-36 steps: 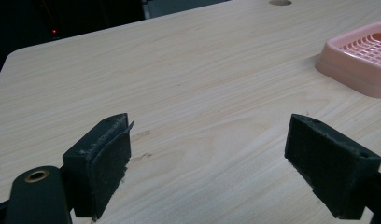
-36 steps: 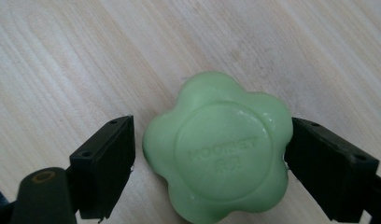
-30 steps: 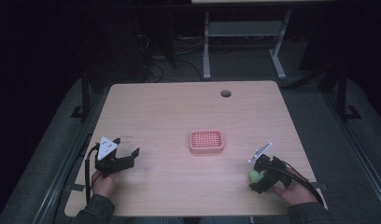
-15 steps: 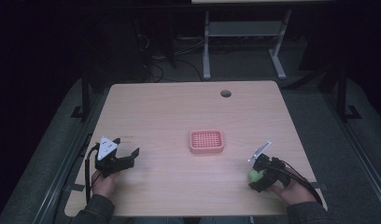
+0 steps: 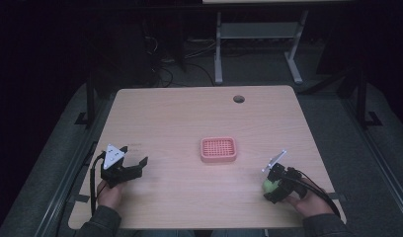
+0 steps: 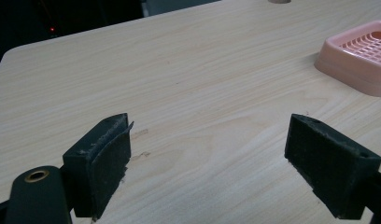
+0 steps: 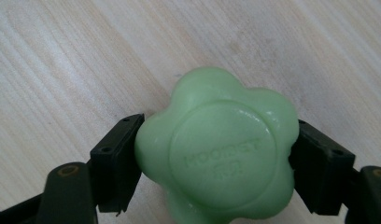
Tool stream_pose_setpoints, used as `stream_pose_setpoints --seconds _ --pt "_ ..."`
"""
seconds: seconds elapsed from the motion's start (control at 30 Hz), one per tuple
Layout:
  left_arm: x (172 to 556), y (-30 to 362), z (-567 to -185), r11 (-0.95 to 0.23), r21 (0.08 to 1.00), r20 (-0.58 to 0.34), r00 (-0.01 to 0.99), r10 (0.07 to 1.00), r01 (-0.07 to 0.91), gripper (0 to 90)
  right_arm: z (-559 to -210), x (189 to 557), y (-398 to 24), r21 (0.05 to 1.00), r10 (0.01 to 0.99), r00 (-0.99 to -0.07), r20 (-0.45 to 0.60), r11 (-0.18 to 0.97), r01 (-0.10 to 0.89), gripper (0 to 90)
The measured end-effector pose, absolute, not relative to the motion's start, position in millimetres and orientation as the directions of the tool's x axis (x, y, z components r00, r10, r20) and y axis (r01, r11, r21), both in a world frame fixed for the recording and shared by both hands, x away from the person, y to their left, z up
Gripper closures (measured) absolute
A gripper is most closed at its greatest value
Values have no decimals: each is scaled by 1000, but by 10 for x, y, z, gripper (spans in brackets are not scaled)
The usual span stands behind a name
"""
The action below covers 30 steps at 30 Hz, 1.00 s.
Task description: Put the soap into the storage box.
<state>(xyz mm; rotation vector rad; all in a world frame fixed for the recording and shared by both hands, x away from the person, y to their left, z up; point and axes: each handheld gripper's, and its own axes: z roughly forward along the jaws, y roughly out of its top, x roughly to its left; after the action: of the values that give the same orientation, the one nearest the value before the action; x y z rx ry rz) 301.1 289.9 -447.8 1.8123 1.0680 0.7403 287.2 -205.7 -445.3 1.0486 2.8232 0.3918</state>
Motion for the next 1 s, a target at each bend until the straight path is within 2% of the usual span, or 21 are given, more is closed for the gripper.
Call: stream_pose_setpoints --seconds 1.0 --pt "3000 2903 -4470 -237 901 51 453 890 364 143 -4482 2885 -2085 314 676 -736 36 692 650 250"
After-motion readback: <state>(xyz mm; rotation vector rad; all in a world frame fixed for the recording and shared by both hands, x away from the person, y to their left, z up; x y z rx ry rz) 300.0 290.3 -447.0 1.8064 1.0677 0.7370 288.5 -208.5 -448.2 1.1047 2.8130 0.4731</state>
